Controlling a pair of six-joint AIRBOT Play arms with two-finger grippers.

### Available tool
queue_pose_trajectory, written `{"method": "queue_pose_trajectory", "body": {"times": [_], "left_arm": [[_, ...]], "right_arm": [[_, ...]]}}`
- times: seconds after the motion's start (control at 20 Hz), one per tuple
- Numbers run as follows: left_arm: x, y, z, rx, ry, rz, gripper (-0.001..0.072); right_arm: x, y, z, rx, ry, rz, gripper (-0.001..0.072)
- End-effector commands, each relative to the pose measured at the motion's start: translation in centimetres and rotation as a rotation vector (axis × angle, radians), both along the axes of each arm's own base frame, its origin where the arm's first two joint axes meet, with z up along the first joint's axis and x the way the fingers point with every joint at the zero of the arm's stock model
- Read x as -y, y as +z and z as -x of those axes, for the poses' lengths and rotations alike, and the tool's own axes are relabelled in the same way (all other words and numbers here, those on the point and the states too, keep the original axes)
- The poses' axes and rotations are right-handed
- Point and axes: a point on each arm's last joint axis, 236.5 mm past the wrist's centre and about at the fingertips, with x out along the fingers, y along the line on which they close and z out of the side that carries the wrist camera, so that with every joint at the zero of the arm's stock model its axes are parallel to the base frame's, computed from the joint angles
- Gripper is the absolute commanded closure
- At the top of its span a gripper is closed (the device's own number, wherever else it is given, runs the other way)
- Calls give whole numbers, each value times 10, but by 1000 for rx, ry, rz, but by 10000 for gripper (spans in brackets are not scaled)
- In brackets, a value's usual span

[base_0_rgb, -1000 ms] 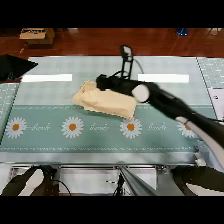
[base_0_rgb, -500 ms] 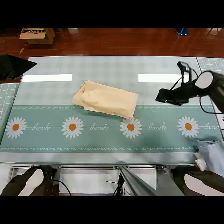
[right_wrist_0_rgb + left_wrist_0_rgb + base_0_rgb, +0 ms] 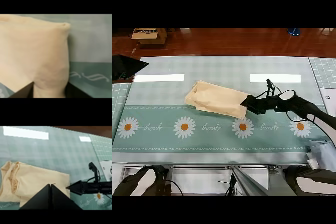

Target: Fold the shirts.

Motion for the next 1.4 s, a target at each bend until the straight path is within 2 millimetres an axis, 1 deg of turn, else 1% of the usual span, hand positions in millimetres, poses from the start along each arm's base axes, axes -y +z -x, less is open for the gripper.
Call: {"method": "queue_pose_trajectory", "body": {"times": [0.0,0.05,0.1,0.15,0.2,0.25,0.3,0.4,0.45,0.5,0.55,0.6,0.65,0.7,0.8,0.85,0.9,0.95,1.05,1.15,1.25,1.35], "left_arm": [[0,0,0,0,1,-1,673],[0,0,0,0,1,-1,674],[-1,0,0,0,2,-1,674],[-1,-1,-1,0,4,-4,674],[-2,-2,-1,-1,8,-10,673],[-4,-4,-3,-4,13,-16,673],[-6,-6,-6,-7,21,-15,673],[-13,-11,-17,-4,48,-14,674],[-20,-14,-27,12,69,-25,673],[-27,-19,-38,12,99,-24,673],[-33,-26,-47,2,121,-18,673],[-38,-33,-53,-11,135,-13,673],[-41,-41,-59,-28,144,-7,673],[-43,-49,-62,-47,145,-2,673],[-44,-61,-67,-76,145,7,673],[-47,-64,-70,-82,153,9,674],[-50,-67,-75,-81,170,9,674],[-55,-69,-80,-77,193,9,674],[-67,-75,-92,-69,244,6,674],[-82,-90,-107,-78,301,6,674],[-99,-110,-123,-92,368,2,674],[-119,-132,-139,-105,444,-7,674]], "right_arm": [[-29,5,-9,60,4,-51,470],[-33,15,-10,91,54,-64,601],[-36,30,-12,125,104,-81,655],[-35,50,-16,165,145,-97,677],[-28,71,-19,209,177,-92,680],[-14,95,-23,253,199,-67,680],[5,118,-25,279,194,-25,681],[63,162,-25,294,121,104,681],[94,184,-17,282,65,155,681],[121,207,-6,286,20,186,681],[144,226,7,300,-12,214,681],[169,243,21,311,-58,248,681],[194,253,36,303,-113,289,681],[220,258,55,271,-171,339,681],[282,258,107,146,-292,492,682],[310,256,134,77,-341,567,682],[333,256,156,15,-432,612,683],[349,256,170,-24,-514,628,682],[362,246,199,-140,-588,608,682],[377,234,239,-315,-659,627,682],[392,233,270,-430,-714,700,682],[409,237,305,-557,-778,809,682]]}}
